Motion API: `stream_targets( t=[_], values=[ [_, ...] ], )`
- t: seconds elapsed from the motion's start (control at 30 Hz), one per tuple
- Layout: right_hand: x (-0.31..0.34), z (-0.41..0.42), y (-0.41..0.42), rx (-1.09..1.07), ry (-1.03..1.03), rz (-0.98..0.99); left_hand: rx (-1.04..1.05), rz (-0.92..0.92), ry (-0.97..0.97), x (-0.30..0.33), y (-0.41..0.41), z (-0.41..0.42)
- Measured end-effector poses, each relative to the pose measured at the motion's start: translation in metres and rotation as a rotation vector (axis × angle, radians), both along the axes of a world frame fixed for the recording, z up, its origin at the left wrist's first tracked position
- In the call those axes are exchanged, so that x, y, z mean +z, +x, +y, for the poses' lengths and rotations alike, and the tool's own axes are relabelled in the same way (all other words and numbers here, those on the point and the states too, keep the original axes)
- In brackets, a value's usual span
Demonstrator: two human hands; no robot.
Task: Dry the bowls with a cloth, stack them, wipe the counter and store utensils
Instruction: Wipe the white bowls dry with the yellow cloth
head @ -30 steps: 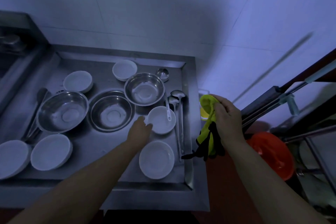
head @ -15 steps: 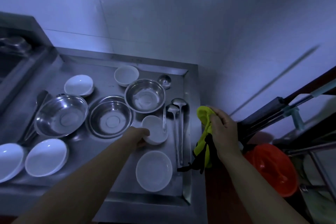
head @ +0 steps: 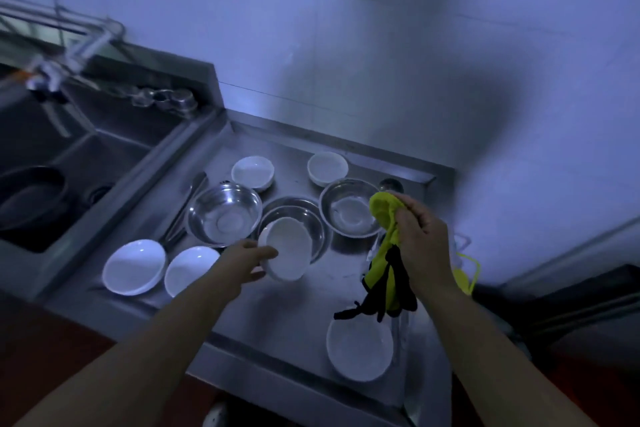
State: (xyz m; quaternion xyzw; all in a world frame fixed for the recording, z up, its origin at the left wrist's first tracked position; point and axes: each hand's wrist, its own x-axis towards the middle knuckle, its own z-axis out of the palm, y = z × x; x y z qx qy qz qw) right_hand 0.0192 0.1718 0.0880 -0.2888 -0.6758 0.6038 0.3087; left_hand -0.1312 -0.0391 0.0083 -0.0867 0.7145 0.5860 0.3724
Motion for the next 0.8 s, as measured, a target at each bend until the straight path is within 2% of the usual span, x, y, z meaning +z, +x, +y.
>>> stream_targets(
  t=[0.13,0.27,0.4,0.5,0.6,0.8],
  values=[
    [0.012,-0.035,-0.028,0.077,0.055,0.029,0.054,0.148,0.009,0.029,-0.035,-0.061],
    [0.022,-0.074,-0.055,0.114,0.064,0.031,0.082,0.44,-0.133,0.055,-0.066,-0.115],
    [0.027,-0.113,-0.078,0.135,0.072,0.03,-0.056,0.776,-0.372,0.071,-0.092,-0.151],
    [0.028,-0.142,-0.092,0.151,0.081,0.019,-0.147,0.956,-0.479,0.074,-0.108,-0.172],
    [0.029,-0.167,-0.104,0.144,0.106,0.018,-0.205,1.036,-0.472,0.076,-0.12,-0.189],
    [0.029,-0.207,-0.126,0.119,0.112,-0.041,-0.234,1.08,-0.393,0.082,-0.141,-0.214]
  ],
)
